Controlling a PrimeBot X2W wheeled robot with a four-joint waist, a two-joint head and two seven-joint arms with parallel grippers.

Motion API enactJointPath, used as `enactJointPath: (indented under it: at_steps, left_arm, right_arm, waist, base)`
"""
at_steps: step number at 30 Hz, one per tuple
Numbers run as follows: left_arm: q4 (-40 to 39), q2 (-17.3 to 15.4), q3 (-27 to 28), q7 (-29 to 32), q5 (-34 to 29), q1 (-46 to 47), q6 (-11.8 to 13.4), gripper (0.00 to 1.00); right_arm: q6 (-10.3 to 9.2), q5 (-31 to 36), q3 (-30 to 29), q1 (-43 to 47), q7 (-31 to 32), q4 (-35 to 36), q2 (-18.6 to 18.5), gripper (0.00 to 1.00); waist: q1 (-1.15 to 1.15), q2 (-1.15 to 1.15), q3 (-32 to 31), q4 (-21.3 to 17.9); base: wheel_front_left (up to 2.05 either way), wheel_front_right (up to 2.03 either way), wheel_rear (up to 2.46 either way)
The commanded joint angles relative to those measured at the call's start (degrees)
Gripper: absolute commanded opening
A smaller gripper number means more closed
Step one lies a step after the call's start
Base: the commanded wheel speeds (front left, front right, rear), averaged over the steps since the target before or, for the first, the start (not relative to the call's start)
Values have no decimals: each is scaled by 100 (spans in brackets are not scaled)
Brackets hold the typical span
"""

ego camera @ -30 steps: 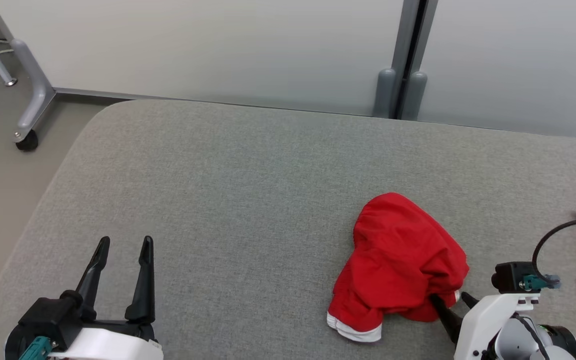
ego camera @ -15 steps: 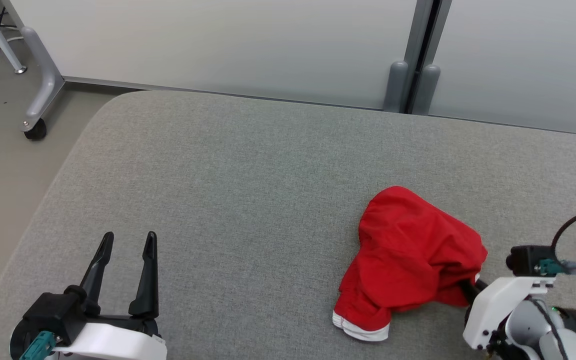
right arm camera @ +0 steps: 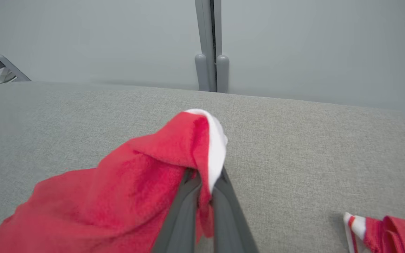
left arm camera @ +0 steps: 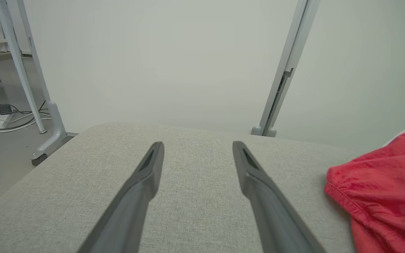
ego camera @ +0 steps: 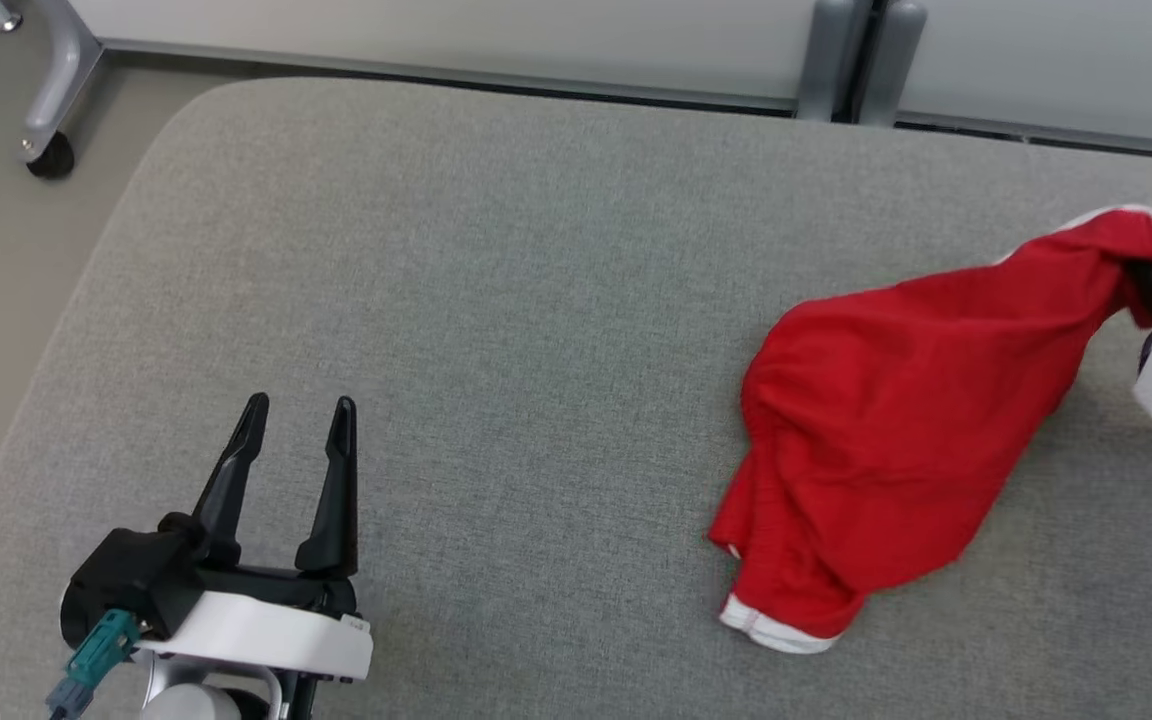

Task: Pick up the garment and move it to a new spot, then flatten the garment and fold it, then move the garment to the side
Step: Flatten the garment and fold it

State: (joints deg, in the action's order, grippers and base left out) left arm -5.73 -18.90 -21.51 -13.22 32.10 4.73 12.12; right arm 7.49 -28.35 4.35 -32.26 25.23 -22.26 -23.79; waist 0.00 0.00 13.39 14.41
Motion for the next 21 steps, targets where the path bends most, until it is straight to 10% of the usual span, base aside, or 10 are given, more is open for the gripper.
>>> enactJointPath:
  at_steps: [1,5,6,7,21]
  left_arm:
    - [20,-9,5,-30,-26,88,-13,100]
    - [156,86,-33,-69,-37,280,-94,100]
    - [192,107,-42,-82,-44,319,-108,100]
    - [231,122,-50,-87,-54,344,-121,100]
    - [375,-19,-70,21,-61,149,-81,100]
  right_arm:
    - [3,-4,-2,-75,-3,-32,-34,0]
    - [3,51,98,-648,-256,-555,-186,0]
    - [3,56,142,-757,-358,-695,-175,35]
    - [3,42,203,-845,-461,-821,-144,100]
    - [3,-154,905,-318,-1969,-1190,202,100]
  waist:
    - [0,0,236,123]
    - [0,0,430,197]
    - [0,0,442,209]
    - [0,0,441,218]
    - [0,0,-476,-352]
  base:
    - [0,0,0]
    - [0,0,0]
    - [0,0,0]
    - [0,0,0]
    - [0,0,0]
